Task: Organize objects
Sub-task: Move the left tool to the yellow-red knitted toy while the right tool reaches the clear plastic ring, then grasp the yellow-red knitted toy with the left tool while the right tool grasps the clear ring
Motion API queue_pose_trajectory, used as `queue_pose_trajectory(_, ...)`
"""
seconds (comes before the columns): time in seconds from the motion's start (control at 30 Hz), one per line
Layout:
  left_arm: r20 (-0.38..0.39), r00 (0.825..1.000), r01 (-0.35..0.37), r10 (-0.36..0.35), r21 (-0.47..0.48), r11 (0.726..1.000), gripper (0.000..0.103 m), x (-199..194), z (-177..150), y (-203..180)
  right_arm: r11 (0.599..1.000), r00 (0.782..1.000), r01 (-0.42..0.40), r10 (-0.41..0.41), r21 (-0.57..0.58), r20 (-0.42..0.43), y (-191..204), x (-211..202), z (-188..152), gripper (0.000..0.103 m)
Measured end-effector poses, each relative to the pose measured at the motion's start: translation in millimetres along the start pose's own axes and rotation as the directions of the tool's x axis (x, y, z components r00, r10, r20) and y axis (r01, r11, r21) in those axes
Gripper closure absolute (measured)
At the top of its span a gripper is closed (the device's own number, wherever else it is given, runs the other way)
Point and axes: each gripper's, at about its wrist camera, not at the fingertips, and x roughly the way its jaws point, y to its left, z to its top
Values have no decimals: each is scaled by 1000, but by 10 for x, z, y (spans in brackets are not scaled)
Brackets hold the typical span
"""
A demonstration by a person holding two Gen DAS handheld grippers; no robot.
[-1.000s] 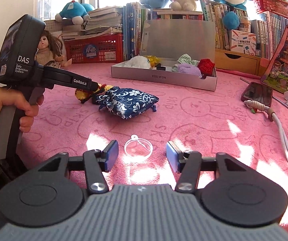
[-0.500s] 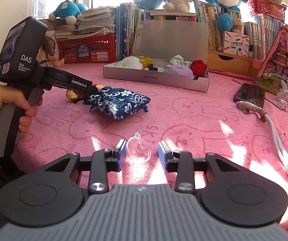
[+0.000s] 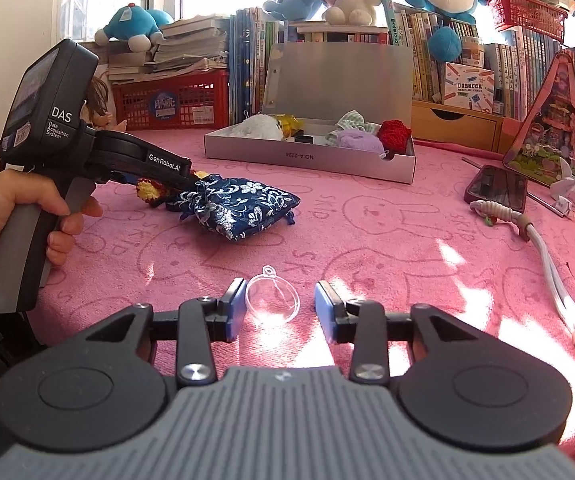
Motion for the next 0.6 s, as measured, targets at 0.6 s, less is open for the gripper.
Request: queue_pose_trajectory(0.6,30,999,-16,14,42,999,75,-194,-9,-80,999,999,-34,34,4,5,23,-9,40,70)
